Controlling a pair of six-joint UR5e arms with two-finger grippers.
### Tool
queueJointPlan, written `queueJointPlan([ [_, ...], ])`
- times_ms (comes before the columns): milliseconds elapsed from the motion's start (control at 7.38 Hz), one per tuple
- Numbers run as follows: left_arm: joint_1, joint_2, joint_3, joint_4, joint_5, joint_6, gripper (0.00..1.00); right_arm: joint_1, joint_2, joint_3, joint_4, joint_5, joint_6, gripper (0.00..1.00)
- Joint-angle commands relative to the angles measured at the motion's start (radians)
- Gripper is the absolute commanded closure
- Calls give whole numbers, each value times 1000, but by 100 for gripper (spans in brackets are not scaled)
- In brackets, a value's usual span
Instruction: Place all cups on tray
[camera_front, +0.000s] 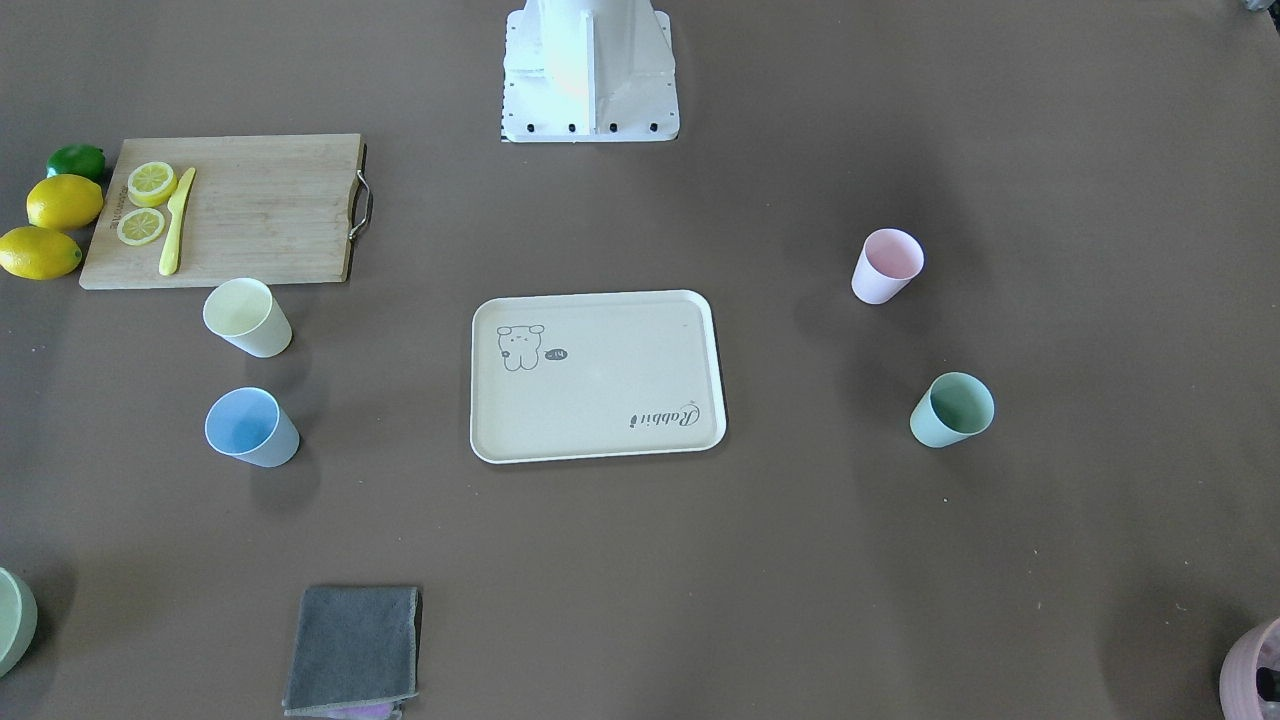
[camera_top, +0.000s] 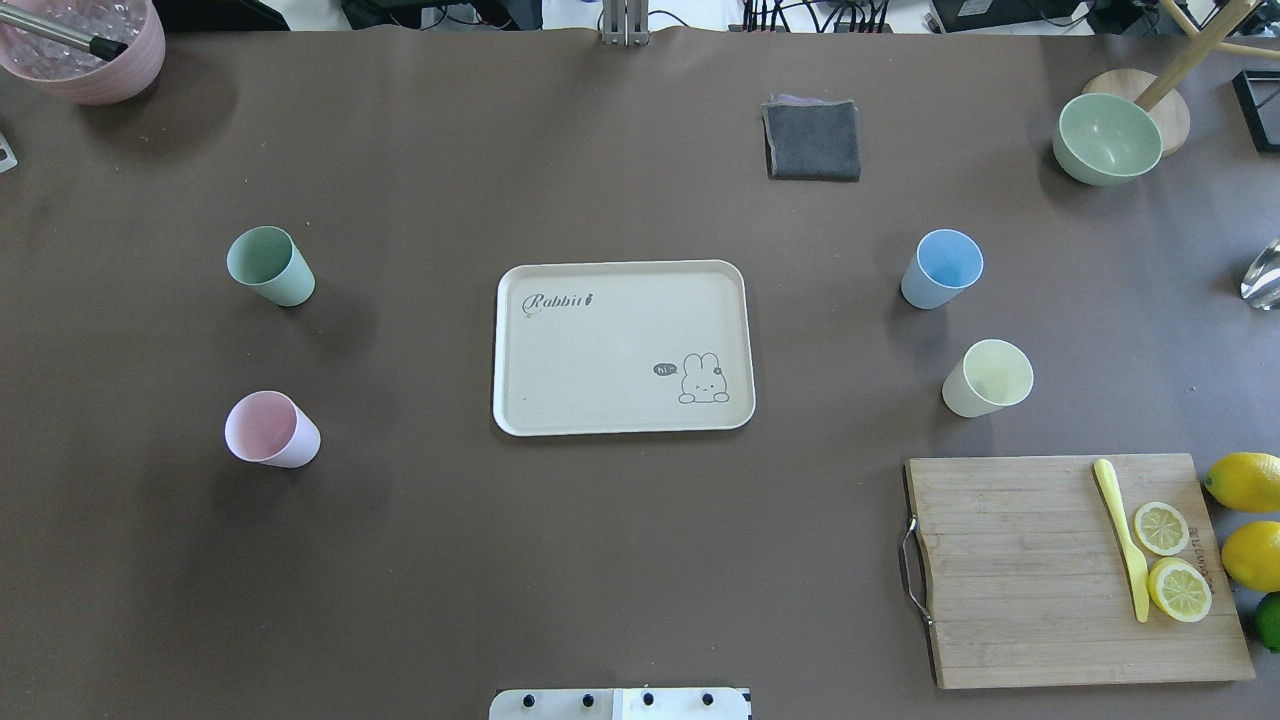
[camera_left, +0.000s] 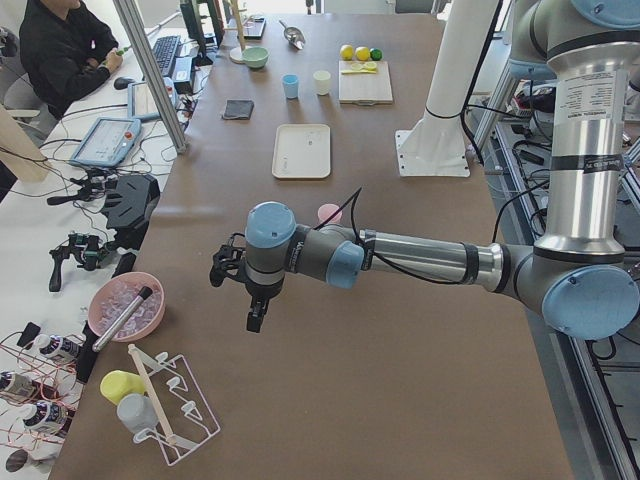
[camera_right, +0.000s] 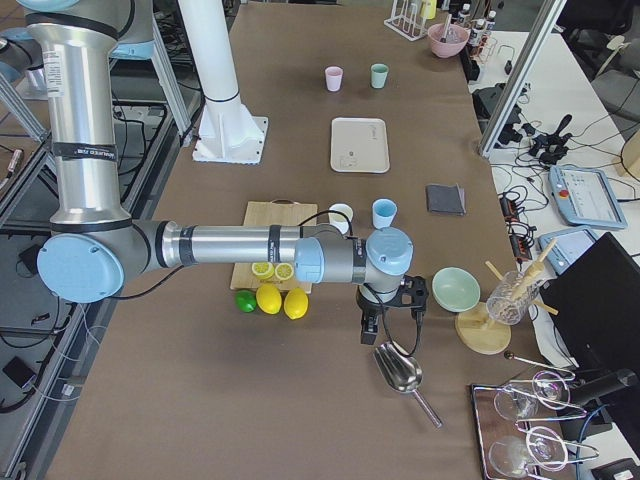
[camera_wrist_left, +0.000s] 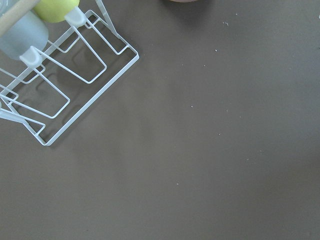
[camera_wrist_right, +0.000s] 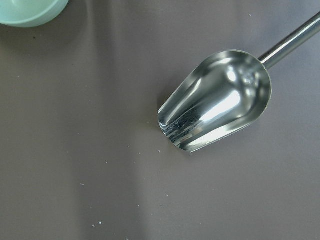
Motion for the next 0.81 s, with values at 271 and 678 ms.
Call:
queueJointPlan([
  [271,23,-13,38,-87,5,-13,2,0,-3,80,-9,20,13,0],
  [678,23,-12,45,-102,-82,-30,2,-113,17,189,0,6,208,0],
])
